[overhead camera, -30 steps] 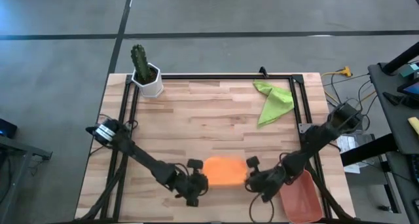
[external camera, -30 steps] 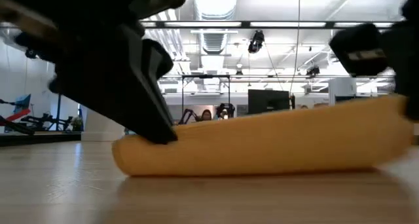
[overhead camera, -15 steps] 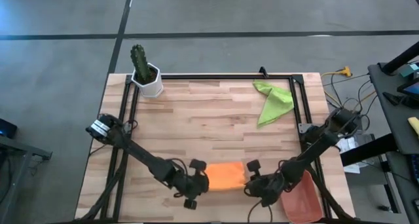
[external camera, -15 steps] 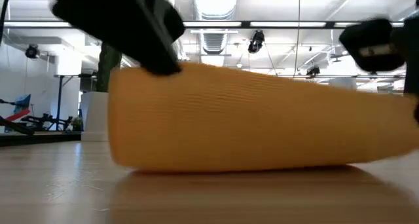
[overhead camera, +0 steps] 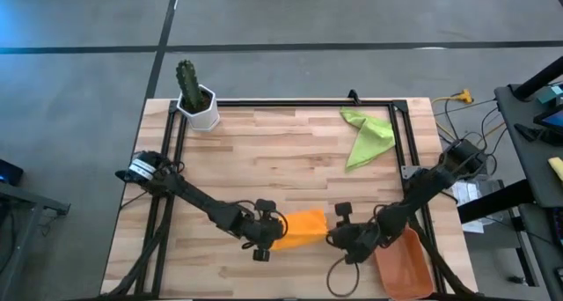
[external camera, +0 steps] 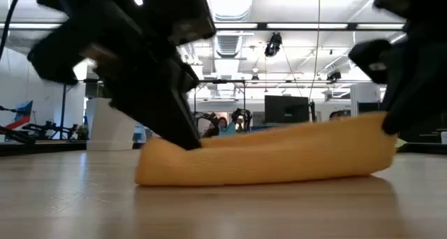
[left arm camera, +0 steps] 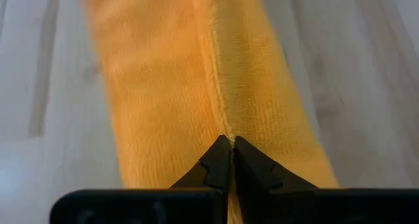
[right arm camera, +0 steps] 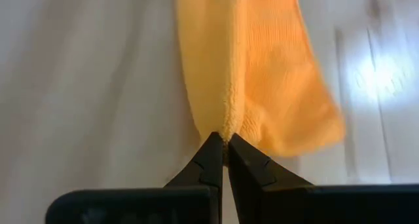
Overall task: Roll microfiber towels into tight, uniform cylinder then place into a basket
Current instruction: Roll the orange microfiber cloth
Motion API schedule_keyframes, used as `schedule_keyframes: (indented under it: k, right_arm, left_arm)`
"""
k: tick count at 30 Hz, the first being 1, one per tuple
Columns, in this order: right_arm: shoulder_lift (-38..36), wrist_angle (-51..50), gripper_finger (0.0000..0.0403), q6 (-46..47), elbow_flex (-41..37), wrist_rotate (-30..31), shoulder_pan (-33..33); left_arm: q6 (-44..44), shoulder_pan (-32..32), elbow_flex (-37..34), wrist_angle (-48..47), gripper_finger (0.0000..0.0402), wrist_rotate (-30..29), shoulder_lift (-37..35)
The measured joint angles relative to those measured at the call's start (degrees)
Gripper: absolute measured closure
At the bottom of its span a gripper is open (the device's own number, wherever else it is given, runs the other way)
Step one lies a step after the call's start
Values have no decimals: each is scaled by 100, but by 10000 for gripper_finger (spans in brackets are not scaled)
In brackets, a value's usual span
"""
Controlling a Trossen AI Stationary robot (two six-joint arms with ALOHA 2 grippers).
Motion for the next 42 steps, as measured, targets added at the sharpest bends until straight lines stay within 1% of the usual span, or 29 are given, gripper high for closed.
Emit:
schedule_keyframes:
  k: [5, 11, 19, 22, 25, 28, 30, 33, 35, 42]
  right_arm:
    - [10, 193, 394, -24, -265, -6, -328]
    - [19, 876, 394, -421, -589, -66, -459]
    - [-88, 915, 394, -1248, -405, 254, -487]
    - [-206, 918, 394, -1603, -310, 280, -560]
    - [-284, 944, 394, -1933, -224, 280, -729]
    - [-273, 974, 394, -2134, -211, 238, -1041]
    - [-209, 983, 394, -2136, -209, -79, -1311]
    - [-40, 988, 394, -2128, -217, -967, -1667]
    - [82, 992, 394, -2084, -217, -1306, -1787]
    - [430, 1308, 394, -2220, -219, -1360, -1961]
  left_arm:
    - [-144, 50, -182, 168, 401, -12, 85]
    - [-189, -39, -209, 329, 401, -4, 78]
    - [-284, -391, -69, 335, 401, -30, -70]
    - [-303, -485, -32, 329, 401, -51, -85]
    - [-307, -541, -25, 332, 401, -65, -101]
    - [-345, -562, -25, 312, 401, -125, -118]
    - [-444, -568, -30, 297, 401, -163, -118]
    - [-590, -568, -98, 173, 401, -167, -118]
    - [-683, -566, -189, 175, 401, -166, -116]
    - [-1037, -568, -414, 252, 401, -226, -114]
